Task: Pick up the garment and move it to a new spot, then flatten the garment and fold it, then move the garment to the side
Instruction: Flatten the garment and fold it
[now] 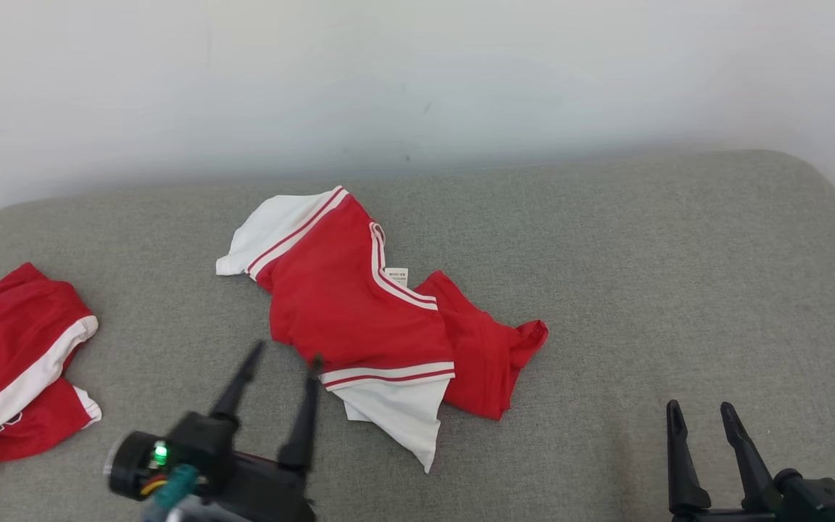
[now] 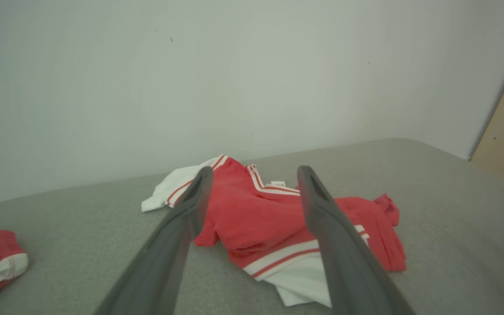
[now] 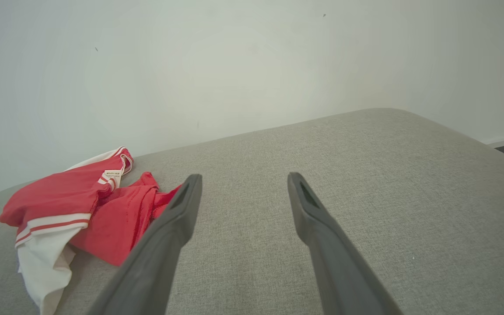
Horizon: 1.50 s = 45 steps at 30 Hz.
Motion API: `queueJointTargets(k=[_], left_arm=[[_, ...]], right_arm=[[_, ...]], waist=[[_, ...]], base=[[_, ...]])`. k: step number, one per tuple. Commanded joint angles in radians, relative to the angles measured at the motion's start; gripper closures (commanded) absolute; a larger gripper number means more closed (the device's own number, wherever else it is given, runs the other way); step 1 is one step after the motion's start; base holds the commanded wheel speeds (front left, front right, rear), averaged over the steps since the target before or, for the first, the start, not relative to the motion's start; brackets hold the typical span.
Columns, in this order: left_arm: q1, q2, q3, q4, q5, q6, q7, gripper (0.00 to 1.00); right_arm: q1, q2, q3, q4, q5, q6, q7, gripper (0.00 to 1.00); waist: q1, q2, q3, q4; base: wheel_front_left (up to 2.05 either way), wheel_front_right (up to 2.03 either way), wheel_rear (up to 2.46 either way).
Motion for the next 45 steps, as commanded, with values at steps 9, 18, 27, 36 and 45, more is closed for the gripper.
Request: queueJointTargets(k=[9,18,27,36,45], left_arm=[[-0.050,-0.088,-0.161,0.107,0.067,-0.040,0.088,0.00],[-0.064,-0.137,-0.239,0.261,0.084,-0.067,0.132,0.00],[-0.098,-0.153,-0.251,0.415,0.103,-0.048,0.115,0.02],[-0.140,-0.220,-0.243,0.449,0.057,-0.091,0.049,1.00],[-0.113,-0.266,-0.170,0.204,-0.034,-0.081,-0.005,1.00]], right_arm=[[-0.018,-0.002,0.014,0.000,-0.005,0.004,0.000,0.00],[-0.036,-0.001,0.013,-0.006,0.005,0.004,0.000,0.00],[-0.047,-0.001,0.016,-0.009,0.008,0.004,0.000,0.00],[-0.026,-0.001,0.001,-0.003,0.000,0.004,0.000,0.00],[0.008,-0.001,-0.018,0.002,-0.013,0.004,0.000,0.00]], waist=[[0.0001,0.0001,0.038,-0.040],[0.0001,0.0001,0.089,-0.109],[0.0001,0.0001,0.108,-0.143],[0.0001,0.0001,0.077,-0.114],[0.0001,0.0001,0.008,0.014]], base=[[0.00,0.00,0.00],[0.00,0.00,0.00],[0.00,0.00,0.00],[0.00,0.00,0.00],[0.00,0.00,0.00]])
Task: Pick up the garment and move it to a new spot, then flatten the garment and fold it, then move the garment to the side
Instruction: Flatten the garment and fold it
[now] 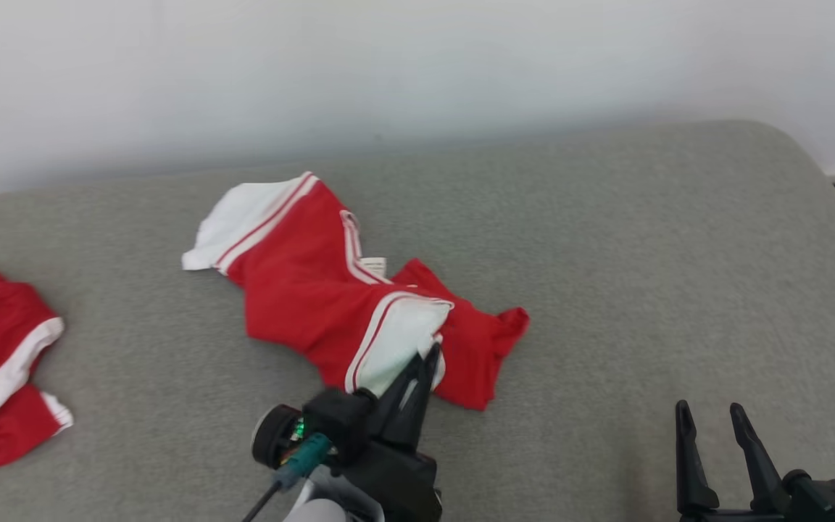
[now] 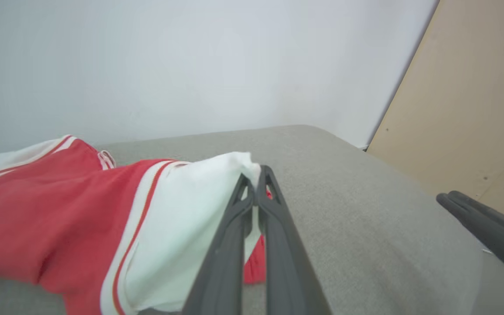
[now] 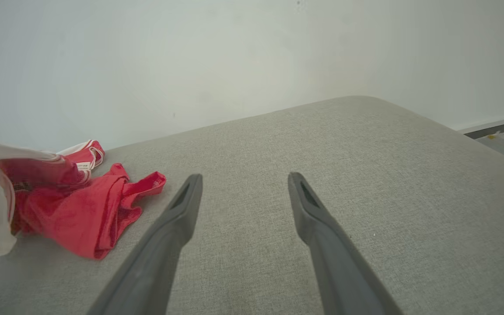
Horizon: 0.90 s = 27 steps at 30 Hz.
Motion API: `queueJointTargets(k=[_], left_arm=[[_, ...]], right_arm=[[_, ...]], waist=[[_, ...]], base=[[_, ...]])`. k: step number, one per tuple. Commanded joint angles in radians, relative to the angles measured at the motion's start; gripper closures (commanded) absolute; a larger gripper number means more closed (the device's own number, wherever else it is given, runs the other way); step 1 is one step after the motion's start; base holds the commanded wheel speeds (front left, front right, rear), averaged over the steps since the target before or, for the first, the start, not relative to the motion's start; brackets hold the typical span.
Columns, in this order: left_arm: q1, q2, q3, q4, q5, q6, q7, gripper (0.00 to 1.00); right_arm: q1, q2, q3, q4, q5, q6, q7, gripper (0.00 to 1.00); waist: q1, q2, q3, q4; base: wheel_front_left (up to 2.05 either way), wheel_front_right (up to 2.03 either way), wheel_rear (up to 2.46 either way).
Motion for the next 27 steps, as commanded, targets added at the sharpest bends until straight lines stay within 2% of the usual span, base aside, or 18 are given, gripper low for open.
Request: queueJointTargets(k=[1,7,14,20,27], left_arm=[[0.034,0.011,0.022,-0.036,-0.014,0.019,-0.010,1.00],[0.137,0.053,0.119,-0.143,-0.085,0.073,-0.021,1.00],[0.312,0.135,0.230,-0.169,-0.141,0.122,-0.031,1.00],[0.419,0.139,0.296,-0.110,-0.187,0.117,-0.035,1.00],[0.461,0.100,0.346,-0.005,-0.180,0.086,-0.036,1.00]], right_arm=[[0.012,-0.001,-0.002,0.001,-0.009,0.004,0.000,0.00],[0.022,-0.001,-0.002,0.003,-0.012,0.004,0.000,0.00],[0.023,-0.001,0.006,0.009,-0.021,0.004,0.000,0.00],[0.026,-0.001,0.007,0.012,-0.031,0.004,0.000,0.00],[0.020,-0.001,0.003,0.017,-0.037,0.004,0.000,0.00]], waist=[[0.0000,-0.0001,-0.045,0.076],[0.0000,-0.0001,-0.063,0.151],[0.0000,-0.0001,-0.066,0.197],[0.0000,-0.0001,-0.062,0.197],[0.0000,-0.0001,-0.057,0.190]], base=[[0.00,0.00,0.00],[0.00,0.00,0.00],[0.00,0.00,0.00],[0.00,0.00,0.00],[0.00,0.00,0.00]])
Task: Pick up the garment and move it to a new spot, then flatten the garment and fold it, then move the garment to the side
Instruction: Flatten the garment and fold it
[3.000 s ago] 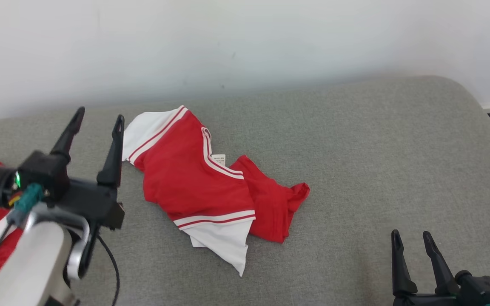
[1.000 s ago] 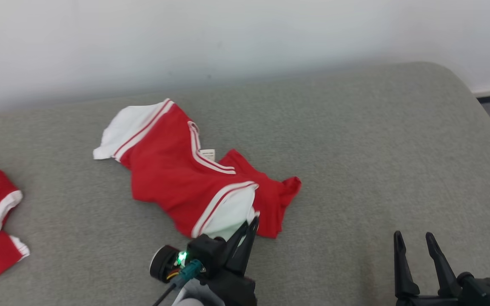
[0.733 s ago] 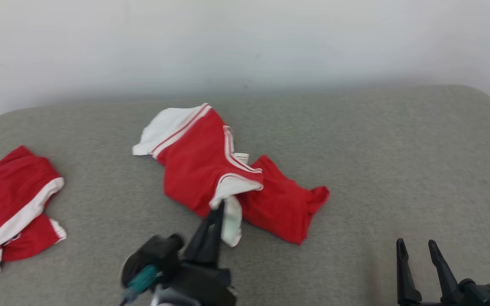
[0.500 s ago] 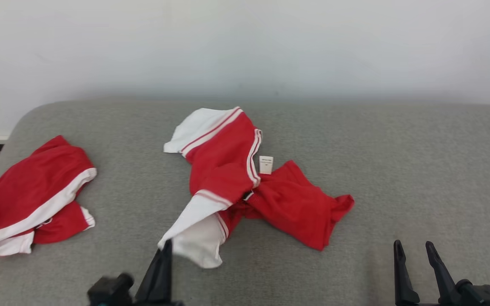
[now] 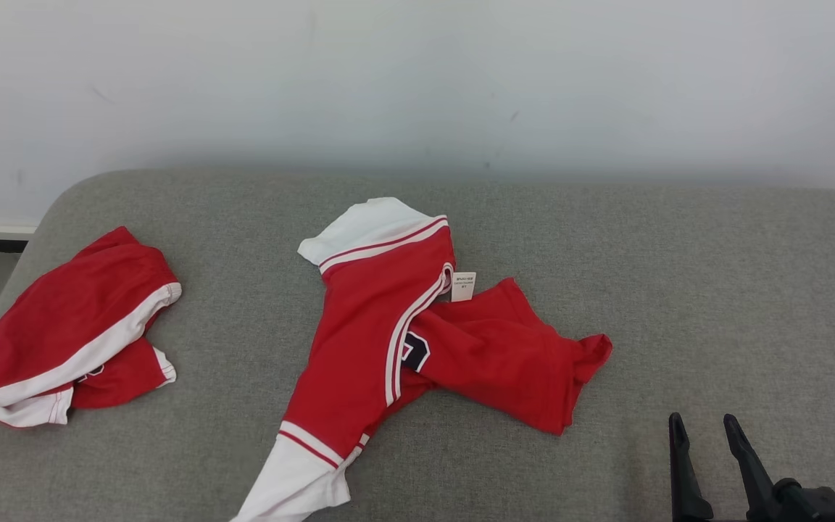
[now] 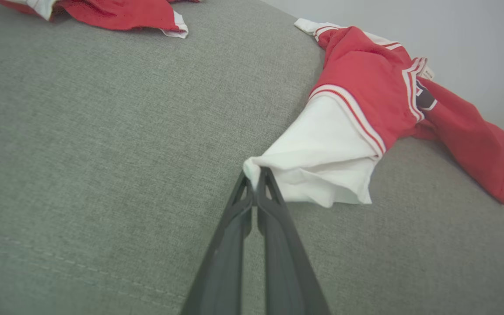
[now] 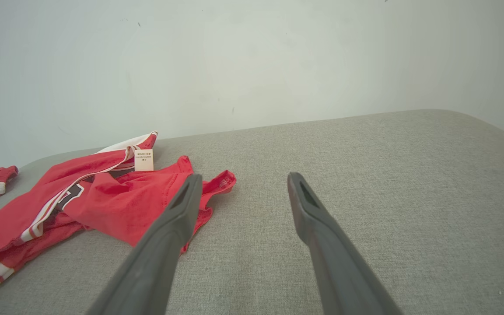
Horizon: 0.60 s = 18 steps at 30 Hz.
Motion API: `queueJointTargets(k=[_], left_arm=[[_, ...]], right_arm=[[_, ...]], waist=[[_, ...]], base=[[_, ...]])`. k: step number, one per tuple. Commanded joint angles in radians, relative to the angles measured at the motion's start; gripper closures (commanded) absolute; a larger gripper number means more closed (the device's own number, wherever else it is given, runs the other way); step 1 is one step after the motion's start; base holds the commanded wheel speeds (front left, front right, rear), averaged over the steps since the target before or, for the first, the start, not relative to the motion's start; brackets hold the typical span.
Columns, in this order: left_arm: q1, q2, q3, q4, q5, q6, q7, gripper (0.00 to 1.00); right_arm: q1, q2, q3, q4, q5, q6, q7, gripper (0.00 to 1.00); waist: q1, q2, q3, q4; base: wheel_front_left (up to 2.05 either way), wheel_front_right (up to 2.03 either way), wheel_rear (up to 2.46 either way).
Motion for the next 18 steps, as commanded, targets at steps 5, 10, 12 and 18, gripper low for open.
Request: queueJointTargets(k=[5,10,12,18], left_arm=[[-0.008,-0.014,0.027,0.026,0.072,-0.020,-0.003,0.00],[0.008,-0.039,0.121,-0.081,0.163,-0.029,-0.003,0.00],[0.015,-0.048,0.153,-0.126,0.200,-0.038,-0.003,0.00],[-0.009,-0.042,0.165,-0.175,0.303,-0.068,-0.003,0.00]], right_arm=[[0.015,-0.002,-0.007,0.002,0.004,0.004,0.000,0.00],[0.021,-0.002,-0.008,0.002,0.015,0.004,0.000,0.00],[0.022,-0.002,-0.006,0.002,0.020,0.004,0.000,0.00],[0.013,-0.002,0.004,0.007,0.026,0.004,0.000,0.00]], waist=[[0.0001,0.0000,-0.007,0.004],[0.0001,0.0000,-0.020,0.014],[0.0001,0.0000,-0.023,0.015],[0.0001,0.0000,-0.027,0.004]], base=[[0.00,0.00,0.00],[0.00,0.00,0.00],[0.00,0.00,0.00],[0.00,0.00,0.00]])
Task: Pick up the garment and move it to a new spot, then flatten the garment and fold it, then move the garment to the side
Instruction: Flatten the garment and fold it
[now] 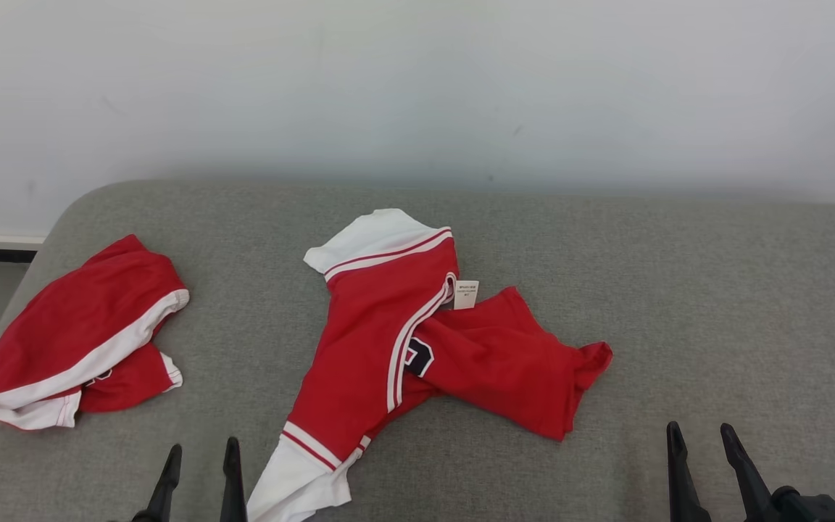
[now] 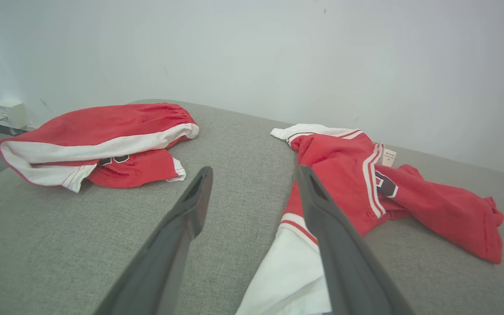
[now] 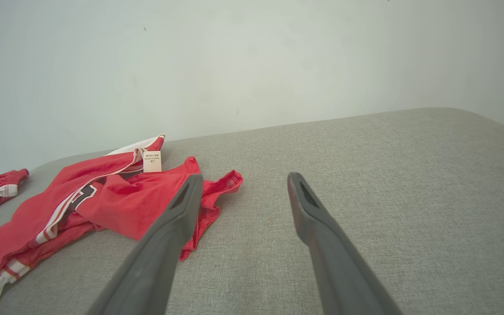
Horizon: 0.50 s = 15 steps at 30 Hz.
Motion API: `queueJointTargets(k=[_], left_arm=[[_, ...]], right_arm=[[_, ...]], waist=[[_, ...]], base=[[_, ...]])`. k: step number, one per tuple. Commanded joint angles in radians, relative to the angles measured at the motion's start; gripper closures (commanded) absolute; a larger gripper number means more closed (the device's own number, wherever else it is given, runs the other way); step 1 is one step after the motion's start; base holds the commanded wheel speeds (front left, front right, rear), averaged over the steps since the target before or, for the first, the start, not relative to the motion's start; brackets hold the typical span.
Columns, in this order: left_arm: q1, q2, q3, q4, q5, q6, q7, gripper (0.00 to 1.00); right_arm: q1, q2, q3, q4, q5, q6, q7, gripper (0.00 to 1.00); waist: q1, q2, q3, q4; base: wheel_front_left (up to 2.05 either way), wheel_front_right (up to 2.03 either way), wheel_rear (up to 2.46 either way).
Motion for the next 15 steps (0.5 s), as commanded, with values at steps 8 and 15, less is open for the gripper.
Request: queueJointTargets(k=[8,15], left_arm=[[-0.120,0.027,-0.069,0.032,0.106,-0.040,0.010,0.00],[-0.235,0.042,-0.148,0.112,0.170,-0.069,0.071,0.00]], right_arm=[[-0.011,-0.002,0.004,0.004,0.005,0.004,0.000,0.00],[-0.025,-0.002,0.010,0.008,0.013,0.004,0.000,0.00]], waist=[[0.0000,0.0000,0.006,-0.053],[0.0000,0.0000,0.034,-0.124]], base=[[0.00,0.00,0.00],[0.00,0.00,0.00]])
